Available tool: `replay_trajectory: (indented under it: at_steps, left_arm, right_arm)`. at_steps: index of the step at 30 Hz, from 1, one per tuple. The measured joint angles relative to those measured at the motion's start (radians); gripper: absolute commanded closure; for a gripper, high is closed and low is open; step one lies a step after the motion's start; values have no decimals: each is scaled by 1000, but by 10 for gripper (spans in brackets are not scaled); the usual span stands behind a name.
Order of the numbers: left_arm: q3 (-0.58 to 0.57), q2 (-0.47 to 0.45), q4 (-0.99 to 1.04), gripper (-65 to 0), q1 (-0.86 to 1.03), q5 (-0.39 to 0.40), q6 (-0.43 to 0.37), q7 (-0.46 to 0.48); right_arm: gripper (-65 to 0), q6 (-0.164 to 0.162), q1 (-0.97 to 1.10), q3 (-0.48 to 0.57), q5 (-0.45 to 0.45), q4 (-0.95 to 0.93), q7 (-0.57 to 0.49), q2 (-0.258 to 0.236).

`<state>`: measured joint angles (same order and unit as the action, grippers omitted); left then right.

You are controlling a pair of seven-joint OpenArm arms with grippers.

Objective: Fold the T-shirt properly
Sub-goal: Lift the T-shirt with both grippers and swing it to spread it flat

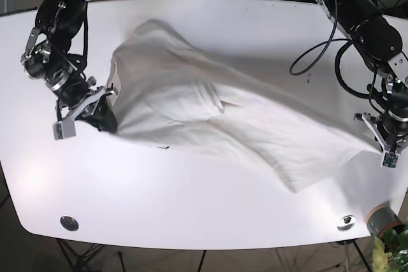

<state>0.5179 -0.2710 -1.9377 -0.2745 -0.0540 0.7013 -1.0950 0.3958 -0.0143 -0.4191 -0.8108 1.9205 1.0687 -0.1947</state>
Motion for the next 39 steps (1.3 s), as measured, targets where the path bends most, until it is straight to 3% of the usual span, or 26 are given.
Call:
replay_trajectory:
  at_steps: [4, 8, 26, 33, 39]
  left_arm:
    - [-30, -35, -2, 0, -46, 27, 6, -40]
    - [-19, -54, -1, 0, -99, -5, 3, -89]
    - [-67, -66, -1, 0, -336, 14, 4, -84]
    - [-98, -77, -2, 0, -364, 9, 3, -77]
    - [-99, -71, -3, 0, -293, 19, 3, -64]
  right_arm:
    - [-19, 6, -88, 2, -13, -53, -10, -35]
    - [-19, 5, -188, 1, -7, -135, -4, -89]
    - [-19, 4, -669, 55, -18, -531, -2, -248]
    - [-19, 5, -725, 57, -26, -548, -13, -260]
    - [-19, 6, -618, 48, -24, -528, 4, -269]
